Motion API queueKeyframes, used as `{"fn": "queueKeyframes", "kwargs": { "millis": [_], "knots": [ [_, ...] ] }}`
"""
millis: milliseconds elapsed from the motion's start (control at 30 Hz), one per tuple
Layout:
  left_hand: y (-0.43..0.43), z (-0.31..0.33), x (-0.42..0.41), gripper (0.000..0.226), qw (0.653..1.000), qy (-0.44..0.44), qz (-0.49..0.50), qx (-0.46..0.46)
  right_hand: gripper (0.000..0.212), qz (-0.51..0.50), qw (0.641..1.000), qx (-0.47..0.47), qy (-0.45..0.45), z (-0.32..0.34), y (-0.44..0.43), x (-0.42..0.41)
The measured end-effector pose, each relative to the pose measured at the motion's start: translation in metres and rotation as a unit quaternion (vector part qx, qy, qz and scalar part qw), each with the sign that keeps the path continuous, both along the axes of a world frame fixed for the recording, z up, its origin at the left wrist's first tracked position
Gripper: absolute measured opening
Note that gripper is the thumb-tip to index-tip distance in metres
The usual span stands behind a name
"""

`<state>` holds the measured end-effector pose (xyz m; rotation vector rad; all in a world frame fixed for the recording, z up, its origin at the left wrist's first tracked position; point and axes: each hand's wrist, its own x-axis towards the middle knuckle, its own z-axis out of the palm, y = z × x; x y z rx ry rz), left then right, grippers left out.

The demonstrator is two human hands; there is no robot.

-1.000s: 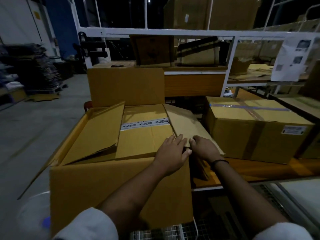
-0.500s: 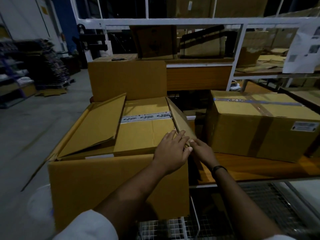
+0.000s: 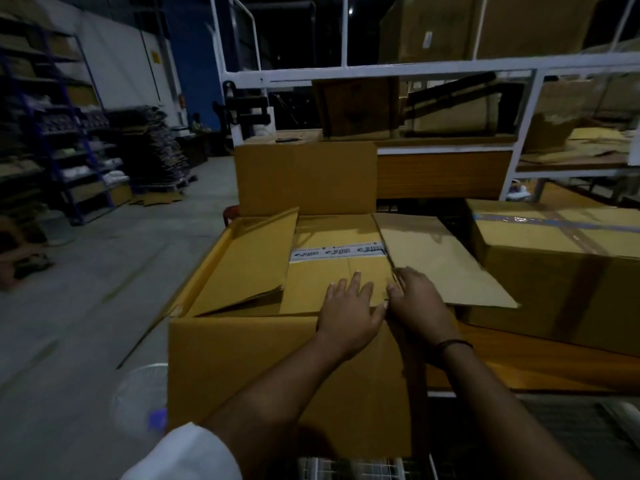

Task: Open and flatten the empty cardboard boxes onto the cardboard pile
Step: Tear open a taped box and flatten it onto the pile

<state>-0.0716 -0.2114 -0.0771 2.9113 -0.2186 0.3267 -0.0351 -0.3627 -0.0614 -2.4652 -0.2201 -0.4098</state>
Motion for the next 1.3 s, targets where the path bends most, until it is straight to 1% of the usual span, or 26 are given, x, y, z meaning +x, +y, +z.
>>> {"fn": "queueKeyframes", "kwargs": {
  "millis": [100,200,333,433,500,600,700,833,900,933,1000,1067,1100,1167,1200,1300],
  "knots": [
    [0.043,0.005,-0.005,0.064,0.999,0.016,0.037,0.004,0.044,0.044,0.999,-0.006,0.004,0.0,0.054,-0.004],
    [0.089,0.016,-0.008,0.06,0.996,0.038,0.073,0.019,0.045,0.1,0.995,0.001,0.028,0.005,0.111,-0.008],
    [0.15,0.036,-0.016,0.061,0.993,0.009,0.095,0.064,0.044,0.168,0.986,0.012,0.017,0.023,0.186,-0.016],
    [0.198,0.055,-0.015,0.076,0.988,-0.016,0.119,0.097,0.046,0.201,0.979,0.038,0.006,0.036,0.233,-0.018],
    [0.229,0.069,-0.015,0.072,0.983,-0.02,0.132,0.126,0.048,0.224,0.974,0.038,0.007,0.043,0.263,-0.019],
    [0.272,0.078,-0.019,0.069,0.978,-0.031,0.157,0.135,0.048,0.238,0.971,0.032,-0.003,0.05,0.305,-0.021],
    [0.3,0.074,-0.023,0.072,0.973,-0.018,0.161,0.162,0.051,0.253,0.967,0.013,0.01,0.048,0.339,-0.024],
    [0.321,0.062,-0.022,0.085,0.967,0.01,0.177,0.183,0.051,0.245,0.969,0.004,0.03,0.034,0.365,-0.025],
    [0.336,0.051,-0.021,0.08,0.969,0.024,0.196,0.147,0.051,0.238,0.97,-0.013,0.043,0.025,0.368,-0.023],
    [0.346,0.043,-0.02,0.077,0.971,0.041,0.208,0.107,0.051,0.236,0.97,-0.026,0.048,0.021,0.368,-0.022],
    [0.368,0.02,-0.015,0.084,0.97,0.094,0.224,-0.014,0.051,0.226,0.972,-0.053,0.042,0.015,0.364,-0.019],
    [0.382,0.002,-0.015,0.096,0.952,0.147,0.218,-0.154,0.049,0.216,0.973,-0.084,0.012,0.013,0.36,-0.017],
    [0.386,-0.005,-0.015,0.096,0.942,0.161,0.212,-0.204,0.048,0.213,0.973,-0.091,0.001,0.014,0.358,-0.016],
    [0.387,-0.016,-0.016,0.078,0.934,0.171,0.195,-0.245,0.046,0.202,0.975,-0.091,-0.002,0.017,0.355,-0.014],
    [0.387,-0.02,-0.017,0.073,0.933,0.169,0.188,-0.257,0.044,0.193,0.977,-0.09,-0.005,0.018,0.355,-0.013],
    [0.388,-0.025,-0.015,0.075,0.92,0.169,0.189,-0.299,0.036,0.174,0.98,-0.091,-0.017,0.015,0.356,-0.011]
  ]
}}
